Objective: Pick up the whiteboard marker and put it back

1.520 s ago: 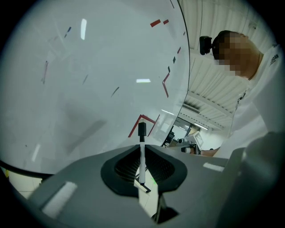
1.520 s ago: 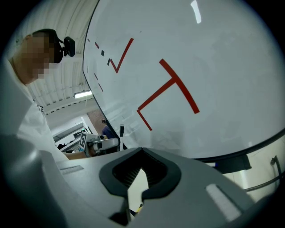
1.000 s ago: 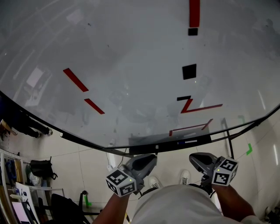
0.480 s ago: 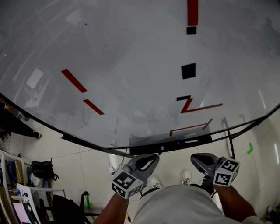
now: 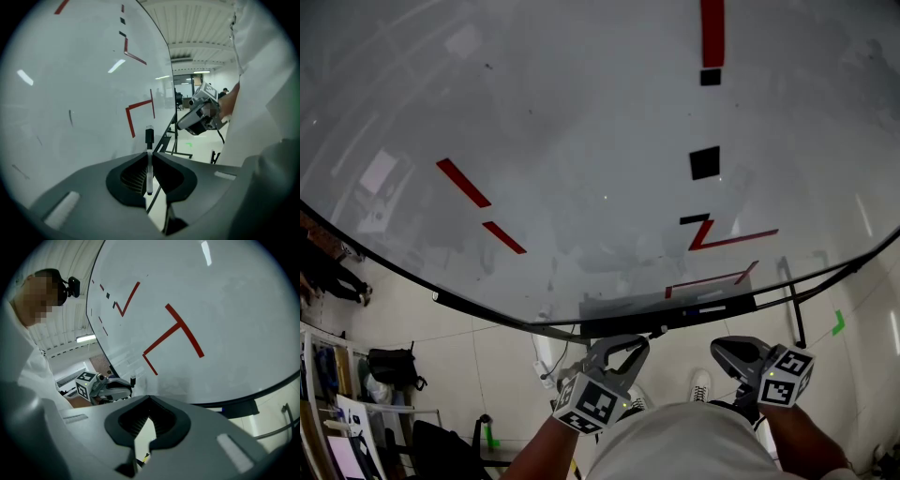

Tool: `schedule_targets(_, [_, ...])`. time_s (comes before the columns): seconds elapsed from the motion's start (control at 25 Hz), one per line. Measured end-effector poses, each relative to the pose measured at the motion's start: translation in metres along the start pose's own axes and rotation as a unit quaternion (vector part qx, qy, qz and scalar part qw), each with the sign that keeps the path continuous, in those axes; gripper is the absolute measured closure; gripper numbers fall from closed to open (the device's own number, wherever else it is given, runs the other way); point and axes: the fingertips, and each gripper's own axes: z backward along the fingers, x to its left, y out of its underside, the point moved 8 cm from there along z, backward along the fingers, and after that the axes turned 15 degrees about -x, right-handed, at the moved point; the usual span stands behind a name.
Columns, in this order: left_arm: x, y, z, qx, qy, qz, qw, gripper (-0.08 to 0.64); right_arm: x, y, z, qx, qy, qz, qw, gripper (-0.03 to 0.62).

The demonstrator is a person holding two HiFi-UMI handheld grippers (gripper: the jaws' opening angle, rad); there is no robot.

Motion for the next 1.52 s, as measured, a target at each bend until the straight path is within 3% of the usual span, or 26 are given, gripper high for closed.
schedule_targets(0.2, [-0.005,0.003,-0.006,0.040,0.011,-0.065,0.9970,0.509,0.000,0.001,-0.001,0.000,0.002,-0.002,1.000,0.591])
schedule_targets(0.52, [-0.002,0.002,-0.009,0.057,0.008,-0.084,0.9948,0.508,0.000,0.000,0.000,0.001,0.002,0.000,1.000,0.591])
schedule_targets(0.64, [-0.002,0.003,-0.011,0.076,0.005,-0.112,0.9908,0.508,0.001,0.000,0.000,-0.001,0.001,-0.005,1.000,0.591])
schedule_targets(0.8, [-0.005,0.004,-0.018,0.106,0.016,-0.173,0.9791,0.508,0.000,-0.001,-0.001,-0.002,0.002,-0.004,1.000,0.591])
schedule_targets(1.04, [-0.008,0.008,-0.028,0.135,0.030,-0.217,0.9663,0.508,-0.001,-0.002,0.000,0.000,0.002,0.000,1.000,0.591])
schedule_targets(1.32, [-0.013,0.010,-0.037,0.199,0.048,-0.291,0.9347,0.509,-0.007,0.001,0.004,-0.001,0.014,-0.002,1.000,0.591])
schedule_targets(1.4, [-0.016,0.015,-0.042,0.222,0.051,-0.300,0.9262,0.509,-0.007,0.004,0.006,0.001,0.015,-0.006,1.000,0.591])
schedule_targets(1.52, [-0.017,0.021,-0.049,0.244,0.052,-0.300,0.9207,0.509,-0.007,0.004,0.007,0.000,0.016,-0.008,1.000,0.591])
